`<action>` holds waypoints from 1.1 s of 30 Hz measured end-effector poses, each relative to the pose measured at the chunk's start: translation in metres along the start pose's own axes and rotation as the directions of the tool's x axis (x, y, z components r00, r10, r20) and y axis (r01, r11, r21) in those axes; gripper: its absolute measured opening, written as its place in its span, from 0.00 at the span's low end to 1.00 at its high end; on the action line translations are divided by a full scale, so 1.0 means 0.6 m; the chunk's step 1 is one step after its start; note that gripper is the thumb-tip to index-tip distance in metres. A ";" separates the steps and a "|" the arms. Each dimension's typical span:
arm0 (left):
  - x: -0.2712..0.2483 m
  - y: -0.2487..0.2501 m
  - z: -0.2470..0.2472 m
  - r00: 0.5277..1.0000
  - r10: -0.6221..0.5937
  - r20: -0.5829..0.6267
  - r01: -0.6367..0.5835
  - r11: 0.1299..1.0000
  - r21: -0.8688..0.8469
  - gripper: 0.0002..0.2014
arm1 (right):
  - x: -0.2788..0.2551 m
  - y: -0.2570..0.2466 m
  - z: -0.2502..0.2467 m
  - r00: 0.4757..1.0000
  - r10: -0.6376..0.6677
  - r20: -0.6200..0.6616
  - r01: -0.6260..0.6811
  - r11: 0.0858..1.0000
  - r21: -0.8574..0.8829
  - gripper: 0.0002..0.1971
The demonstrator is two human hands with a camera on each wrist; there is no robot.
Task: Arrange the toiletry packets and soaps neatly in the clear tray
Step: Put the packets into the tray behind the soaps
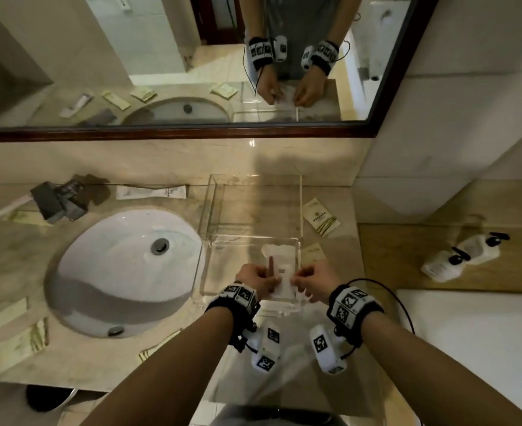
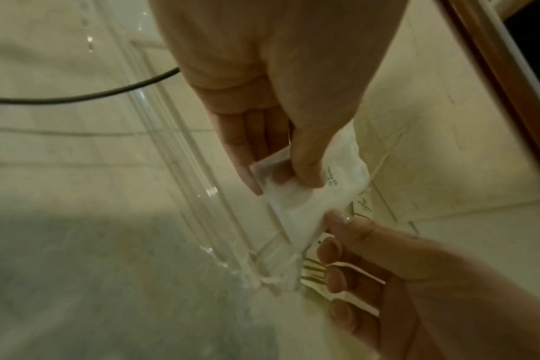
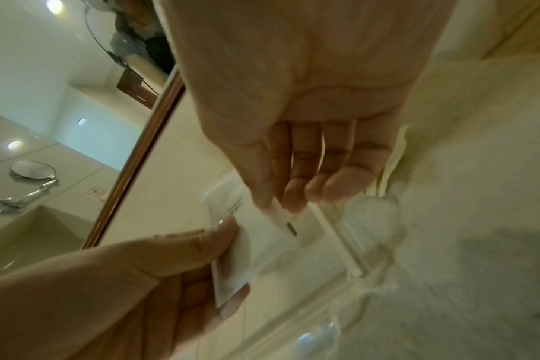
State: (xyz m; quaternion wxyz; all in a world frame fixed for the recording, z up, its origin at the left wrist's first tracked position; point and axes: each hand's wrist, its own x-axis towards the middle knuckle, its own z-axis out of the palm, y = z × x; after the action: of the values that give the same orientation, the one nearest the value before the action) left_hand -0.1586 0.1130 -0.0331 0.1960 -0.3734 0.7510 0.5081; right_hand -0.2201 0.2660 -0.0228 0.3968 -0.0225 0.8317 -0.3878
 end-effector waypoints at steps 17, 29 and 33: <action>0.065 -0.017 -0.003 1.000 -0.007 -0.015 0.012 0.922 0.388 0.15 | 0.030 -0.037 0.043 0.995 -0.018 -0.094 -0.038 0.830 -0.557 0.03; 0.049 0.009 0.001 0.996 0.078 -0.037 -0.054 0.901 0.431 0.11 | 0.036 -0.005 0.028 0.994 -0.101 -0.031 0.076 0.889 -0.452 0.04; 0.043 0.070 0.016 0.951 0.293 0.099 -0.299 0.788 0.538 0.08 | 0.032 0.017 -0.028 0.949 -0.046 -0.311 0.004 0.991 -0.135 0.07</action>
State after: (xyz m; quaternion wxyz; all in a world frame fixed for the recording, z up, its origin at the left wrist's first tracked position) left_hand -0.2079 0.1208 -0.0284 0.2165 -0.1770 0.9124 0.2988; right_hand -0.2418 0.2771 -0.0356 0.2523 0.0026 0.9077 -0.3353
